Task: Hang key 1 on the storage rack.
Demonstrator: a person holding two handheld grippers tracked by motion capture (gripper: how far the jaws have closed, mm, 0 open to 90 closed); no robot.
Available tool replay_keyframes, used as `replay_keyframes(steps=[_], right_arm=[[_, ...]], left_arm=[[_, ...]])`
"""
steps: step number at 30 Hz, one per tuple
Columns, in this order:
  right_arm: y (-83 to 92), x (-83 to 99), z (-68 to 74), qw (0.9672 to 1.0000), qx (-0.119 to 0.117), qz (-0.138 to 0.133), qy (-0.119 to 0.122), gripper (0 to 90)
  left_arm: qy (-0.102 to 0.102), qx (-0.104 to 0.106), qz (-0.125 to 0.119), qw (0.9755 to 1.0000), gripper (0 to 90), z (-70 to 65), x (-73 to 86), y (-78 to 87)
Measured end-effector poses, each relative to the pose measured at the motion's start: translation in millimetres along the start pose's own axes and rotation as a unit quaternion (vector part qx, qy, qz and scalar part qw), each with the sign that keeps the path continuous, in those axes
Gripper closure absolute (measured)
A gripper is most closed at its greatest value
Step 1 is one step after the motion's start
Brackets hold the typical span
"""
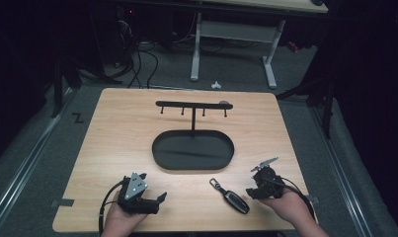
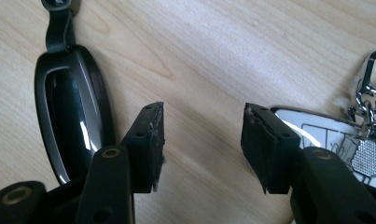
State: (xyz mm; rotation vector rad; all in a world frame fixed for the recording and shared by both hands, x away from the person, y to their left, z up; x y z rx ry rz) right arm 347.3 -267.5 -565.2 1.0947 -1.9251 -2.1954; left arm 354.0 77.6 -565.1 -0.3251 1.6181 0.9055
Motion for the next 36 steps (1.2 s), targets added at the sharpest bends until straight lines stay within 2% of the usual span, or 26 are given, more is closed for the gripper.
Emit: replay_keyframes(steps=[6, 10, 14, 16, 17, 18, 25, 27, 28, 36], right_arm=[[4.8, -2.8, -2.5, 0.9993, -0.01, 0.034, 0.008, 48.9], [7.2, -7.2, -2.5, 0.9987, -0.008, 0.048, 0.017, 48.5], [7.3, -15.1, 4.2, 0.9966, -0.01, 0.071, 0.04, 44.9], [7.4, -15.1, 7.4, 0.9964, -0.01, 0.078, 0.033, 43.9], [6.3, -16.3, 9.3, 0.9957, -0.014, 0.08, 0.045, 43.0], [4.4, -17.4, 16.9, 0.9941, -0.022, 0.089, 0.058, 41.1], [-1.5, -24.2, 32.0, 0.9913, -0.035, 0.092, 0.087, 36.6], [-3.4, -29.1, 40.1, 0.992, -0.039, 0.09, 0.08, 35.9], [-4.6, -31.2, 41.5, 0.9913, -0.043, 0.089, 0.087, 35.7], [-12.6, -40.5, 57.6, 0.9895, -0.05, 0.094, 0.098, 34.6]], left_arm=[[-0.003, 0.001, 0.001, 1.0, 5.1, -1.3, 0.3, -0.8], [-0.004, 0.002, 0.001, 1.0, 5.1, -2.0, 0.3, -0.8], [-0.005, 0.003, 0.003, 1.0, 5.1, -2.3, 0.7, -1.0], [-0.005, 0.003, 0.004, 1.0, 5.1, -2.2, 0.9, -0.8], [-0.005, 0.003, 0.003, 1.0, 5.1, -2.2, 0.7, -0.9], [-0.006, 0.003, 0.003, 1.0, 5.1, -2.1, 0.6, -0.9], [-0.008, 0.007, 0.005, 0.9999, 5.1, -2.4, 1.1, -1.5], [-0.009, 0.008, 0.005, 0.9999, 5.1, -2.7, 0.9, -1.7], [-0.01, 0.008, 0.006, 0.9999, 5.1, -2.9, 0.9, -1.7], [-0.012, 0.011, 0.007, 0.9998, 5.1, -4.2, 0.6, -1.8]])
Point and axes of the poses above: each handheld gripper's, and its own axes: y roughly backward along the jaws, x roughly out of its underside, z roughly to its left, the point moved 9 cm from there along -y, roughly forward along the jaws, and after that the axes turned 10 degrees about -z, right-handed, at the moved point
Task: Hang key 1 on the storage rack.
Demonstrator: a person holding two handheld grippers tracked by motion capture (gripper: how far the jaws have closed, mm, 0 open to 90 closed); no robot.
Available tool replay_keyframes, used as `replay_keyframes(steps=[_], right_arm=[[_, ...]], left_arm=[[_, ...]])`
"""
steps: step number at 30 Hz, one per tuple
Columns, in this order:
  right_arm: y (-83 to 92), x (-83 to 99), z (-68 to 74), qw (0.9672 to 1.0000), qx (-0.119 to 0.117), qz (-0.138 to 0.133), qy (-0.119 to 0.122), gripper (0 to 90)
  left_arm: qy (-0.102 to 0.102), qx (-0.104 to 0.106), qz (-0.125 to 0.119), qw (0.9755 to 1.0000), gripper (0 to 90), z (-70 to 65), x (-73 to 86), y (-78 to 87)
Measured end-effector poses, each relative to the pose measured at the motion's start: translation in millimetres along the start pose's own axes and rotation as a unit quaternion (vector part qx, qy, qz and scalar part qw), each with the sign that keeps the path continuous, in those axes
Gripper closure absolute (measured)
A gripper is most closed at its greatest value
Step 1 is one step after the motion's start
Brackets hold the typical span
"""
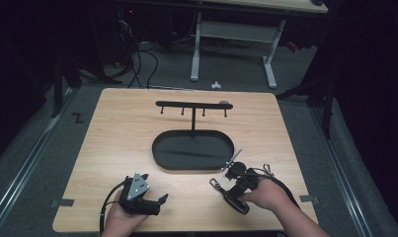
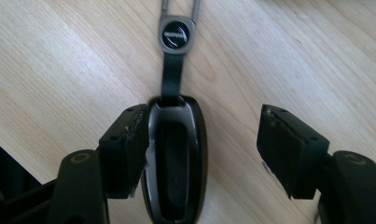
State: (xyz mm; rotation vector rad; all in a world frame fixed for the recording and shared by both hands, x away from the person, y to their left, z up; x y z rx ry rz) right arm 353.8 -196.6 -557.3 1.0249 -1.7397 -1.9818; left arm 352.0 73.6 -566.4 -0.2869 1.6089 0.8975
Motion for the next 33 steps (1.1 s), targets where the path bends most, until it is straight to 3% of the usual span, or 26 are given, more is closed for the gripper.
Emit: replay_keyframes(steps=[6, 12, 14, 21, 22, 23, 30, 32, 33], right_arm=[[-13.9, -11.8, 10.9, 0.9997, -0.009, 0.006, 0.024, 30.6], [-23.7, -15.3, 13.2, 0.9996, -0.009, 0.016, 0.02, 30.8], [-26.4, -17.2, 12.3, 0.9996, 0.0, 0.021, 0.018, 40.9], [-29.5, -19.5, 8.8, 0.9994, 0.006, 0.03, 0.014, 55.0], [-29.2, -19.1, 10.1, 0.9993, 0.011, 0.035, 0.0, 58.3], [-29.2, -20.0, 10.1, 0.9993, 0.01, 0.035, 0.002, 62.3], [-28.0, -19.3, 15.0, 0.9988, 0.012, 0.043, -0.022, 75.2], [-28.9, -19.7, 14.8, 0.999, 0.01, 0.043, -0.008, 79.1], [-28.3, -19.3, 17.1, 0.9986, 0.011, 0.049, -0.019, 79.4]], left_arm=[[-0.001, 0.001, -0.001, 1.0, 5.1, -0.8, -0.5, -0.1], [-0.003, 0.002, -0.001, 1.0, 5.1, -1.0, -0.4, -0.3], [-0.004, 0.004, 0.0, 1.0, 5.1, -1.5, -0.5, -0.2], [-0.007, 0.005, 0.002, 1.0, 5.1, -2.4, 0.1, -1.3], [-0.007, 0.006, 0.002, 1.0, 5.1, -2.6, 0.1, -1.3], [-0.007, 0.006, 0.002, 1.0, 5.1, -2.7, 0.0, -1.3], [-0.009, 0.009, 0.001, 0.9999, 5.1, -4.1, -0.4, -1.6], [-0.01, 0.009, 0.002, 0.9999, 5.1, -4.7, -0.4, -1.6], [-0.01, 0.01, 0.001, 0.9999, 5.1, -5.0, -0.6, -1.6]])
Point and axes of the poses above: each handheld gripper's, and its own axes: y roughly backward along the jaws, x roughly out of its underside, z roughly to its left, the point moved 9 cm from there along -y, roughly forward along the jaws, and after that the axes turned 10 degrees about -z, right-handed, at the moved point
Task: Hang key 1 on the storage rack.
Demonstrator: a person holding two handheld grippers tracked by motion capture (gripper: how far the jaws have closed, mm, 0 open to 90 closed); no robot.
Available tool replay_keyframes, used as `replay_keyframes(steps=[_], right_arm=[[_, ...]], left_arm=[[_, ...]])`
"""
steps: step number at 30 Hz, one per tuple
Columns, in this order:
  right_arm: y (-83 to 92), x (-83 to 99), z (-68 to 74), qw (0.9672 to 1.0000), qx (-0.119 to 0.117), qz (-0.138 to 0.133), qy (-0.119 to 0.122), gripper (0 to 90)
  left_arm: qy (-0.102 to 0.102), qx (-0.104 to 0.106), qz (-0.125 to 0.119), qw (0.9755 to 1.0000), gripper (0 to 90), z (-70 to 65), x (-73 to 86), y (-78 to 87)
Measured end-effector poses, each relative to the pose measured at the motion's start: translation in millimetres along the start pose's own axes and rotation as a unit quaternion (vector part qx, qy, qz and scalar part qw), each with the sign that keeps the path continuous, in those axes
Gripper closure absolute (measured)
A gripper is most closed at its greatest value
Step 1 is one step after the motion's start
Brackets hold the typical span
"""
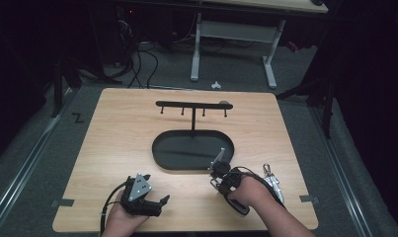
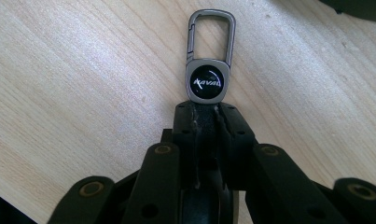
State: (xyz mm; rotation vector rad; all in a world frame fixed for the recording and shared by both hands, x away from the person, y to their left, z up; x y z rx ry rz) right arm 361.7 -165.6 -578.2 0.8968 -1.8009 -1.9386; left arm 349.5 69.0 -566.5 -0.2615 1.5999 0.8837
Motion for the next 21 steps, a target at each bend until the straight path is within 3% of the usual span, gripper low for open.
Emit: replay_keyframes(steps=[10, 12, 16, 17, 21], right_arm=[[-1.1, -2.4, -2.7, 0.9999, -0.009, 0.01, 0.009, 80.3], [-0.7, -2.3, -1.4, 0.9998, -0.009, 0.015, 0.002, 80.2], [-1.1, -2.7, -2.8, 0.9997, -0.01, 0.012, 0.017, 80.2], [-0.6, -1.6, -1.7, 0.9999, -0.009, 0.012, 0.008, 80.2], [-0.3, -1.5, -0.9, 0.9999, -0.007, 0.012, 0.011, 80.7]], left_arm=[[0.0, 0.004, -0.004, 1.0, 5.1, -0.9, -1.4, 0.3], [0.0, 0.004, -0.004, 1.0, 5.2, -1.3, -1.4, 0.6], [-0.002, 0.005, -0.002, 1.0, 5.3, -2.5, -1.3, 0.1], [-0.001, 0.006, -0.002, 1.0, 5.3, -3.1, -1.2, -0.1], [0.0, 0.006, -0.002, 1.0, 5.6, -3.6, -1.0, 0.0]])
Point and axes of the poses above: each handheld gripper's, and its own axes: y roughly backward along the jaws, x roughly out of its underside, z roughly to its left, the point moved 9 cm from there along -y, roughly forward along the jaws, and after that the axes turned 10 degrees about -z, right-handed, at the moved point
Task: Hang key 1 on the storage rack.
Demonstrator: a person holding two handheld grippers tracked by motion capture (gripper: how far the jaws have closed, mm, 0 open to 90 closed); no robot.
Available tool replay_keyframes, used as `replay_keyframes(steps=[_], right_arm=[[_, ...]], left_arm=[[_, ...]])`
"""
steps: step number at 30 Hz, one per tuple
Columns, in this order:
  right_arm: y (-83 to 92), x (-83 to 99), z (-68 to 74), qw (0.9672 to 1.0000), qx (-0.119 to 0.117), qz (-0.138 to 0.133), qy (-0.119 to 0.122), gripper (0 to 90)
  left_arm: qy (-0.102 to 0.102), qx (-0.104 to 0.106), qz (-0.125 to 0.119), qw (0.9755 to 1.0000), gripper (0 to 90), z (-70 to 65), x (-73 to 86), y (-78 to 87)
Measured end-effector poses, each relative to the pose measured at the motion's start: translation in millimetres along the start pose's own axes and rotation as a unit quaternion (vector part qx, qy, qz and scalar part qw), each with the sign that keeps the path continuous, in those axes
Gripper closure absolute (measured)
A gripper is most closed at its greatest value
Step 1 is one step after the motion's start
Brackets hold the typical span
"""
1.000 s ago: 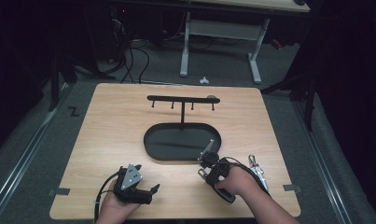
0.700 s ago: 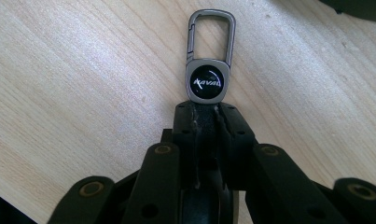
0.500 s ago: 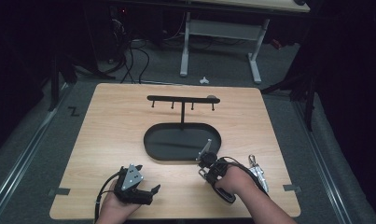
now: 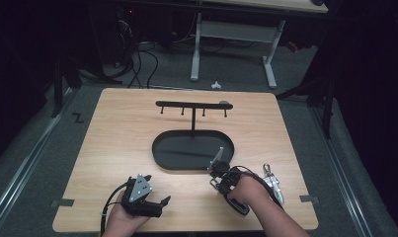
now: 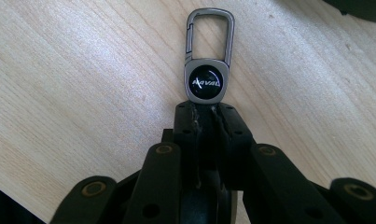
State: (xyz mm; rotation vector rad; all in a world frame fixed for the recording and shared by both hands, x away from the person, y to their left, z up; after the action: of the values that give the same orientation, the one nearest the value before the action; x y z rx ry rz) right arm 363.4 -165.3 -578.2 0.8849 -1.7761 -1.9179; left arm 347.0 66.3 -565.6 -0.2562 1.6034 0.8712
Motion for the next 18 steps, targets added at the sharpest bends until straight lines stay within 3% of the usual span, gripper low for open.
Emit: replay_keyframes(steps=[1, 2, 4, 7, 18], right_arm=[[0.0, 0.0, 0.0, 1.0, 0.0, 0.0, 0.0, 80.7], [-0.4, -0.9, -1.0, 0.9995, 0.002, -0.007, 0.031, 80.7], [-0.2, -0.6, -0.1, 0.9996, 0.002, -0.006, 0.026, 80.7], [-0.1, -1.0, 1.0, 0.999, 0.0, -0.011, 0.043, 80.7], [31.6, 6.4, -3.3, 0.9987, -0.004, -0.044, 0.025, 80.8]], left_arm=[[0.0, 0.0, 0.0, 1.0, 5.6, 0.0, 0.0, 0.1], [0.001, -0.001, 0.001, 1.0, 5.7, 0.0, 0.3, 0.1], [0.003, -0.002, 0.001, 1.0, 5.7, -0.1, 0.9, 0.1], [0.003, -0.001, 0.002, 1.0, 5.8, -0.2, 1.1, 0.9], [0.006, -0.004, -0.004, 1.0, 6.0, 2.9, -0.2, 2.9]])
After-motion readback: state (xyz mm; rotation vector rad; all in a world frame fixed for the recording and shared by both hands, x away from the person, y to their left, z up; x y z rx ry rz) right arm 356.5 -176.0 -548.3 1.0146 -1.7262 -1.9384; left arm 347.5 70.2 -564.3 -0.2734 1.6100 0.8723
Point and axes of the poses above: each handheld gripper's, and its own axes: y roughly backward along the jaws, x roughly out of its underside, z roughly to its left, the point moved 9 cm from there along -y, roughly forward along the jaws, and after that the axes turned 10 degrees about -z, right-handed, at the moved point
